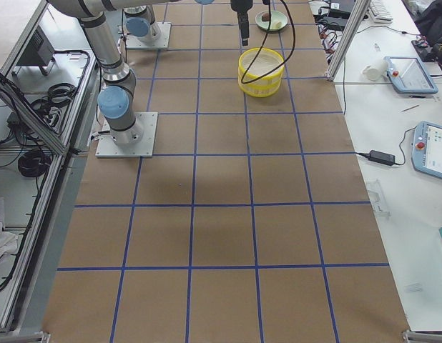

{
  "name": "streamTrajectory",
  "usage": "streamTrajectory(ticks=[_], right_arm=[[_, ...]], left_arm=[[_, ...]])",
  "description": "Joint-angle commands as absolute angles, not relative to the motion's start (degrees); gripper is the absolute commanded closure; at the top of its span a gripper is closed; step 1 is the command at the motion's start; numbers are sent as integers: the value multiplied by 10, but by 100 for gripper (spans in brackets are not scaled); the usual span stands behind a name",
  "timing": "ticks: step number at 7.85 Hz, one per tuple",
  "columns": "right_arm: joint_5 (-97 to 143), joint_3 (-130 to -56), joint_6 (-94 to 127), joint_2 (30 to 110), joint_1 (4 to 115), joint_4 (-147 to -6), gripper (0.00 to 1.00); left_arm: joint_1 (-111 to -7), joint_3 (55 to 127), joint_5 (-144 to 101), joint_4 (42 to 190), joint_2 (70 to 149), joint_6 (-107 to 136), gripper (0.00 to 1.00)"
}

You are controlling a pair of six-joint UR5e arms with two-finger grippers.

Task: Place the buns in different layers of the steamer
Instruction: 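Move the left gripper over the pale green plate of buns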

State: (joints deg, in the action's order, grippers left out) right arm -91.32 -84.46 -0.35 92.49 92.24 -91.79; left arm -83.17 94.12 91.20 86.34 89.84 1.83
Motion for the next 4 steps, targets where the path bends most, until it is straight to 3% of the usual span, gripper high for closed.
streamTrajectory(ticks=[1, 4], right_arm=[[-924, -847, -4, 926, 923, -913, 0], [-924, -849, -4, 924, 922, -914, 0]], left_arm=[[-755, 946, 910, 813, 946, -1, 0], [-751, 946, 909, 610, 1046, 6, 0]])
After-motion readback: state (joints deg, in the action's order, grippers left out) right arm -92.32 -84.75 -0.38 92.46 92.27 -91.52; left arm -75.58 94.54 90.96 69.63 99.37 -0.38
